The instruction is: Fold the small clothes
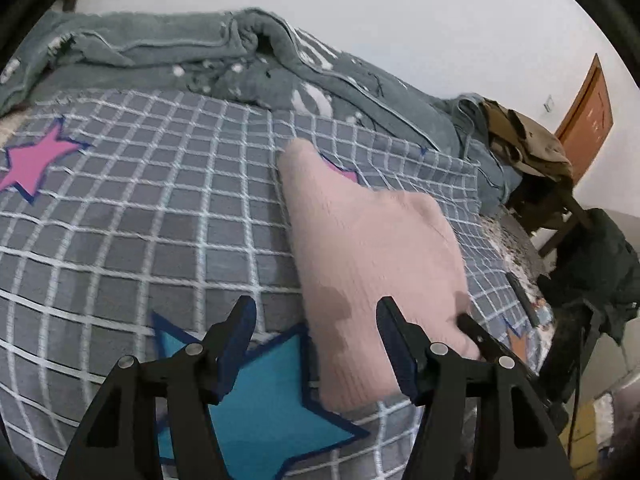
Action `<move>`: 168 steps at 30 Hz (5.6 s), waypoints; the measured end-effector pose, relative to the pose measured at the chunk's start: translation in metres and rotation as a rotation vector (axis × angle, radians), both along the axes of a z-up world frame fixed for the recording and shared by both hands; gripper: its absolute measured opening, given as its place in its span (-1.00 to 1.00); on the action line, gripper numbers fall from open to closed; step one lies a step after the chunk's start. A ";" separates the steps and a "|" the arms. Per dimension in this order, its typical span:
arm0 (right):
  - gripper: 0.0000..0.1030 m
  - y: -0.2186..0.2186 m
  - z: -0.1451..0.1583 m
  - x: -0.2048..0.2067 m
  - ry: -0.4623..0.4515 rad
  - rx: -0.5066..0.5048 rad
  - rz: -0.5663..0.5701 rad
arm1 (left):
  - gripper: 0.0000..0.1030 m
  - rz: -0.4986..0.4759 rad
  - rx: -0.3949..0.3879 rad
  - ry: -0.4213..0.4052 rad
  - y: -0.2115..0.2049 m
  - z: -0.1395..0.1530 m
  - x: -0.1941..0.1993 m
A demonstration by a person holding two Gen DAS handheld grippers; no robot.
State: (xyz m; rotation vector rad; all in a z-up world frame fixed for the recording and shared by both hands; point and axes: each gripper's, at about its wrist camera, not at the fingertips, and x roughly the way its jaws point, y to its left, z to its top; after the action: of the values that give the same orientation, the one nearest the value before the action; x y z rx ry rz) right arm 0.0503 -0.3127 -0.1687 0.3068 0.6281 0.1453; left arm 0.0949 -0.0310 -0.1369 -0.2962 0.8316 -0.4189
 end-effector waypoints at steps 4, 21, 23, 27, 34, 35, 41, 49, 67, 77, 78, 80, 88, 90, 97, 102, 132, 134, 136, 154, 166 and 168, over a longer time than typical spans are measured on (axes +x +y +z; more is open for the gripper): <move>-0.88 -0.003 0.013 -0.005 -0.041 0.022 0.005 | 0.21 -0.081 0.046 -0.013 -0.015 -0.008 -0.012; -0.13 0.007 0.023 -0.029 -0.088 0.066 0.184 | 0.10 -0.117 0.444 -0.149 -0.078 -0.034 -0.045; -0.41 0.009 0.019 -0.025 -0.081 0.068 0.172 | -0.28 -0.097 0.425 -0.171 -0.074 -0.029 -0.046; -0.88 -0.005 0.030 -0.036 -0.160 0.093 0.142 | -0.65 -0.065 0.289 -0.170 -0.041 -0.019 -0.044; -0.88 0.003 0.012 -0.022 -0.015 0.018 0.154 | -0.55 -0.083 0.275 -0.126 -0.039 -0.032 -0.049; -0.86 0.005 0.011 -0.022 -0.009 0.012 0.166 | -0.55 -0.090 0.249 -0.107 -0.035 -0.032 -0.049; -0.31 -0.005 0.030 -0.030 -0.078 0.059 0.202 | -0.04 -0.062 0.165 -0.064 -0.004 -0.029 -0.051; -0.22 0.000 0.061 0.020 -0.077 0.053 0.139 | 0.16 -0.008 0.082 -0.123 0.020 -0.002 -0.031; -0.02 -0.012 0.044 0.058 0.034 0.088 0.103 | 0.21 -0.140 -0.015 0.013 -0.023 -0.010 0.081; 0.19 -0.007 0.003 0.091 0.181 0.049 0.114 | 0.31 -0.148 -0.007 0.068 -0.035 -0.031 0.098; 0.19 -0.007 0.002 0.092 0.185 0.044 0.117 | 0.32 -0.147 -0.003 0.062 -0.036 -0.032 0.099; 0.19 -0.005 0.001 0.093 0.189 0.025 0.119 | 0.36 -0.139 0.007 0.057 -0.037 -0.035 0.098; 0.19 -0.002 0.000 0.094 0.162 0.014 0.108 | 0.37 -0.123 0.036 0.024 -0.039 -0.038 0.099; 0.19 -0.002 0.000 0.094 0.153 0.018 0.105 | 0.37 -0.116 0.046 0.010 -0.040 -0.037 0.099; 0.20 -0.001 0.003 0.096 0.133 0.014 0.093 | 0.37 -0.108 0.060 -0.019 -0.041 -0.032 0.098; 0.19 -0.001 0.005 0.096 0.126 0.009 0.081 | 0.35 -0.106 0.058 -0.025 -0.039 -0.032 0.097; -0.21 -0.004 -0.006 0.100 0.180 0.142 0.145 | -0.22 -0.083 0.047 -0.064 -0.042 -0.031 0.093; -0.30 -0.001 -0.003 0.098 0.159 0.135 0.146 | -0.27 -0.077 0.039 -0.078 -0.041 -0.029 0.092; -0.36 0.003 0.001 0.095 0.135 0.107 0.140 | -0.30 -0.076 0.030 -0.086 -0.040 -0.027 0.092; -0.42 0.061 0.026 0.130 0.101 0.097 0.199 | -0.35 0.011 0.021 -0.148 0.015 -0.004 0.113; -0.43 0.122 0.041 0.183 0.059 0.040 0.299 | -0.35 0.102 0.046 -0.152 0.059 -0.002 0.151; -0.43 0.126 0.029 0.190 0.080 0.020 0.294 | -0.35 0.107 0.061 -0.128 0.057 -0.010 0.156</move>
State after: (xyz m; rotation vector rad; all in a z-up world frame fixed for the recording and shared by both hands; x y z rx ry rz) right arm 0.2403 -0.1871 -0.1396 0.2385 0.7492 0.4235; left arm 0.2512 0.0260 -0.1467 -0.2530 0.6989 -0.3088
